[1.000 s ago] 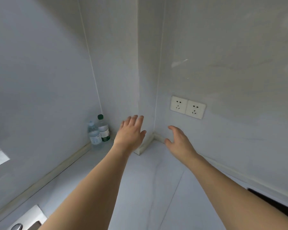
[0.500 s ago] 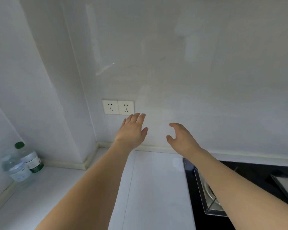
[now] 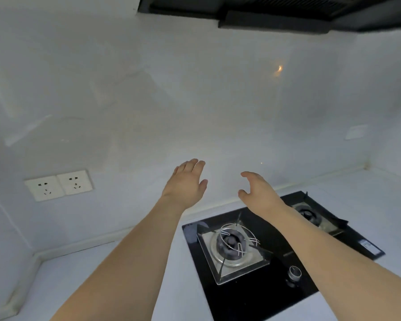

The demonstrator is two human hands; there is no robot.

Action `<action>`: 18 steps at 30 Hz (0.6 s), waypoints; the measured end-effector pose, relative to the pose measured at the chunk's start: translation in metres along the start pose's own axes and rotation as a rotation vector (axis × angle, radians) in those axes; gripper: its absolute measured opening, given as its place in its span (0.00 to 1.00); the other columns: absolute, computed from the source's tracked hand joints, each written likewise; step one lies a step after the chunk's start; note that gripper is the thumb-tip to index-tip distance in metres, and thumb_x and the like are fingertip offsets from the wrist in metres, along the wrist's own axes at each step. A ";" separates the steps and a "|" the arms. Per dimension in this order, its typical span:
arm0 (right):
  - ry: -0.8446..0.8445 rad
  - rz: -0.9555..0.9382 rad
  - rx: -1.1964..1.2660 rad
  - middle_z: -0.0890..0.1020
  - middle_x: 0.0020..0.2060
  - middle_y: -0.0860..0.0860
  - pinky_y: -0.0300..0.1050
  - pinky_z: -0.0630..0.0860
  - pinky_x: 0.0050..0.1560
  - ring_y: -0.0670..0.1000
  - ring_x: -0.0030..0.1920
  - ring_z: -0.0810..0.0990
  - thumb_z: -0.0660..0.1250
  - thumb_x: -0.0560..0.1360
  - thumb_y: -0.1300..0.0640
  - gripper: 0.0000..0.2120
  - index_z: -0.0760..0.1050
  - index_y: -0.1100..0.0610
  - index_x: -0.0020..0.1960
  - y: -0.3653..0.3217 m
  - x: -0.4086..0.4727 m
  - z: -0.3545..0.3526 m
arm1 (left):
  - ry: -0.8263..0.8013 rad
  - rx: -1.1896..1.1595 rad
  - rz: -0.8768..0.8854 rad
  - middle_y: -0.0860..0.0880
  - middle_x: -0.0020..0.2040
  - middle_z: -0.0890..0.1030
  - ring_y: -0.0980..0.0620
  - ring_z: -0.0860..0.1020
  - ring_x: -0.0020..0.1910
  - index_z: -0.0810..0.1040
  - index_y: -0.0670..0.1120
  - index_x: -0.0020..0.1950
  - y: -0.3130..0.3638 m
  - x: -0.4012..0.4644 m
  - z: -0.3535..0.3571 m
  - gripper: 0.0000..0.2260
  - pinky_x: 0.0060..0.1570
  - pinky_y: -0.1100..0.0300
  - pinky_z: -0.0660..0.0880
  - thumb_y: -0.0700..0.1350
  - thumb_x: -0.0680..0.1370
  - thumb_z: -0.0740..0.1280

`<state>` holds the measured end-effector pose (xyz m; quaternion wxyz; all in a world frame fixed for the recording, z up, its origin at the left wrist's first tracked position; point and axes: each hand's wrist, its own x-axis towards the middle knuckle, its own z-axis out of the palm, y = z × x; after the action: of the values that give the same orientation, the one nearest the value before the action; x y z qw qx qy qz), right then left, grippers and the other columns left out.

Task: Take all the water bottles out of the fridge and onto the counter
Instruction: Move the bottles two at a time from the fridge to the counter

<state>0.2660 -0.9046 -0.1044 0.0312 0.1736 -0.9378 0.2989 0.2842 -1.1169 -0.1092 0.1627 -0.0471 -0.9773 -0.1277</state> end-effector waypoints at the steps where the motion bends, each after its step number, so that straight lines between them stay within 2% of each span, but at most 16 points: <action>1: 0.014 0.016 0.002 0.64 0.73 0.54 0.42 0.59 0.71 0.53 0.73 0.63 0.61 0.79 0.58 0.26 0.60 0.59 0.75 0.010 -0.005 -0.011 | -0.008 -0.004 0.018 0.47 0.79 0.57 0.47 0.54 0.77 0.56 0.47 0.78 0.014 0.005 0.003 0.25 0.75 0.53 0.52 0.50 0.83 0.56; 8: 0.112 0.159 -0.010 0.64 0.73 0.53 0.46 0.64 0.70 0.53 0.71 0.66 0.61 0.78 0.59 0.26 0.60 0.57 0.75 0.111 -0.055 -0.096 | -0.041 -0.035 0.163 0.47 0.79 0.55 0.47 0.53 0.77 0.55 0.47 0.79 0.150 0.037 0.036 0.25 0.75 0.55 0.51 0.50 0.83 0.56; 18: 0.256 0.310 -0.056 0.63 0.74 0.54 0.42 0.57 0.71 0.53 0.73 0.62 0.61 0.78 0.58 0.27 0.59 0.58 0.75 0.262 -0.142 -0.222 | -0.074 -0.111 0.406 0.46 0.79 0.57 0.47 0.54 0.77 0.56 0.47 0.79 0.367 0.070 0.097 0.25 0.76 0.53 0.53 0.50 0.82 0.57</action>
<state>0.2992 -0.5348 -0.0891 0.1084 -0.0132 -0.9497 0.2935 0.2373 -0.7339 -0.0885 0.1463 -0.2564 -0.9445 -0.1443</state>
